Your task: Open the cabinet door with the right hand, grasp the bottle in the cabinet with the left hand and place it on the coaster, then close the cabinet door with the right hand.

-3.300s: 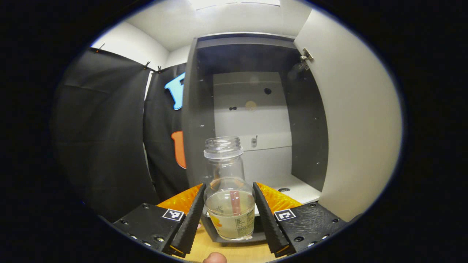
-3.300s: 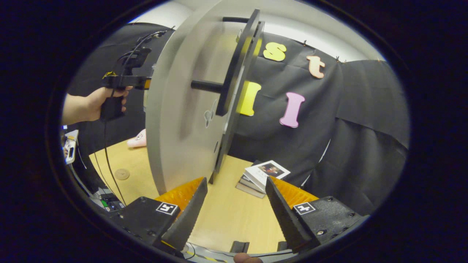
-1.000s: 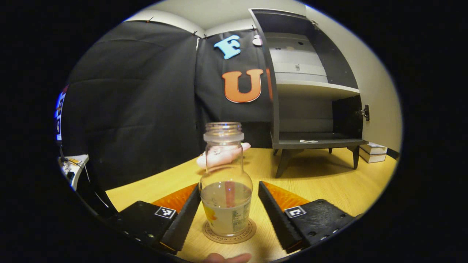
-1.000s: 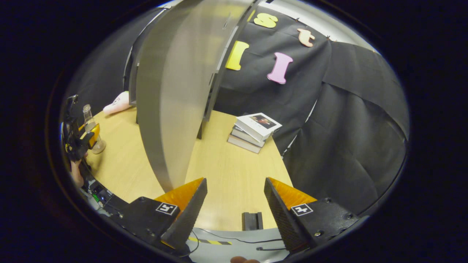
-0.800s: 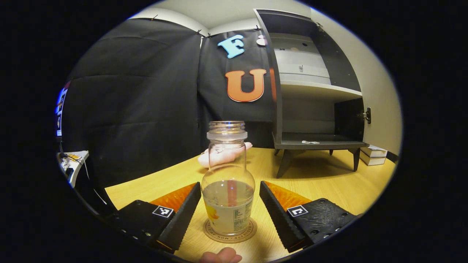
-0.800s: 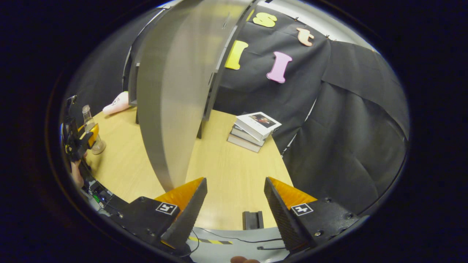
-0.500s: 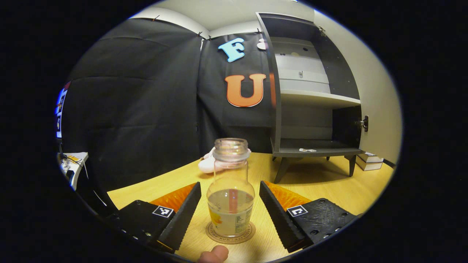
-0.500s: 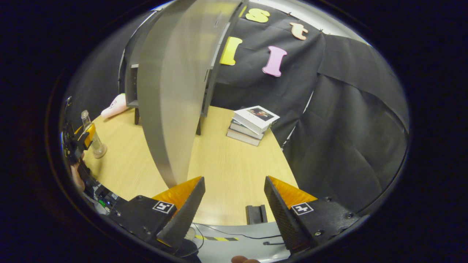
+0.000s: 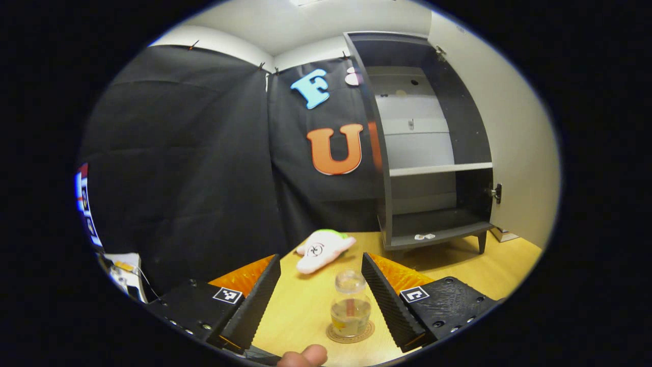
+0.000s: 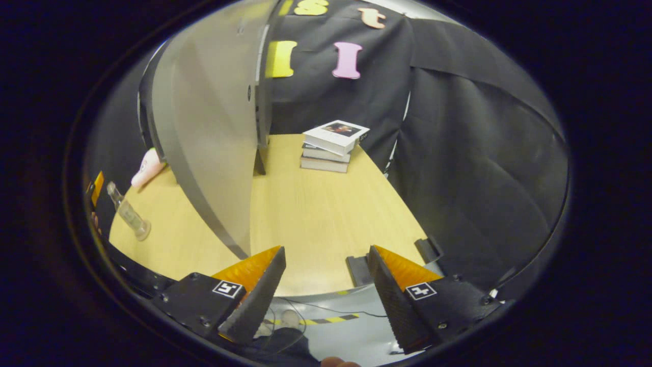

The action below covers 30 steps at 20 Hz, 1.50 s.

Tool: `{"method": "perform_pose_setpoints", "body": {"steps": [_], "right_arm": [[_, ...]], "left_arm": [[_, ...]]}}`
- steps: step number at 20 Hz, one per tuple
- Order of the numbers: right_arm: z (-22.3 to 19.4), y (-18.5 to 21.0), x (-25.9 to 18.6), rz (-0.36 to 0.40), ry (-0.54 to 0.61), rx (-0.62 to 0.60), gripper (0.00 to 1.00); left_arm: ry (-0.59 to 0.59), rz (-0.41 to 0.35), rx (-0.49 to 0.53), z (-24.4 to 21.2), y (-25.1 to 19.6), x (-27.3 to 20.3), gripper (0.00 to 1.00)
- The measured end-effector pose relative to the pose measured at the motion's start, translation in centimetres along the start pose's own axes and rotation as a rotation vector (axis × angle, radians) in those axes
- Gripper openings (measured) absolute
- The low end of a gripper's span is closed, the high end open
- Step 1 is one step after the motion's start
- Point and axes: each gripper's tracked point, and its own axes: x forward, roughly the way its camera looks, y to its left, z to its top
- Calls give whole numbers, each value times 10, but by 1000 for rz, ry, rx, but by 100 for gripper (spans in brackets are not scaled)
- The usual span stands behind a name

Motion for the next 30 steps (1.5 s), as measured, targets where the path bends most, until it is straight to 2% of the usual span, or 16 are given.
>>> {"method": "perform_pose_setpoints", "body": {"steps": [4, 6, 7, 9, 13, 15, 17, 20, 22, 23, 25, 26, 27, 28, 29, 30], "right_arm": [[36, -14, -16, 29, -106, 128, 100], [69, -27, -15, 49, -176, 216, 100], [85, -33, -7, 63, -193, 256, 100], [117, -46, 12, 95, -210, 332, 99], [199, -43, 18, 244, -315, 433, 98], [235, -34, 14, 331, -370, 412, 98], [257, -12, 6, 475, -393, 335, 100], [252, 38, -25, 752, -320, 223, 99], [252, 52, -47, 845, -301, 168, 100], [253, 57, -51, 850, -304, 149, 100], [252, 58, -51, 828, -294, 143, 91], [248, 60, -53, 830, -273, 153, 97], [246, 66, -53, 847, -253, 149, 91], [246, 71, -55, 857, -240, 139, 96], [246, 76, -57, 861, -232, 117, 97], [247, 83, -59, 863, -234, 93, 90]], "left_arm": [[-82, -139, -55, 96, -32, -6, 96], [-94, -159, -62, 126, -48, 3, 100], [-45, -164, -55, 128, -59, 12, 96], [17, -184, -80, 133, -82, 28, 96], [12, -231, -56, 168, -127, 40, 96], [-7, -228, -37, 173, -146, 43, 96], [-1, -219, -25, 169, -163, 47, 97], [35, -233, -40, 161, -182, 49, 96], [32, -249, -33, 161, -186, 50, 96], [30, -270, -35, 161, -190, 54, 96], [42, -305, -33, 158, -195, 60, 96], [28, -314, -38, 160, -193, 63, 96], [9, -315, -42, 164, -191, 67, 96], [-4, -304, -44, 164, -183, 71, 96], [-7, -296, -47, 161, -178, 73, 96], [-3, -293, -47, 159, -175, 74, 96]]}}
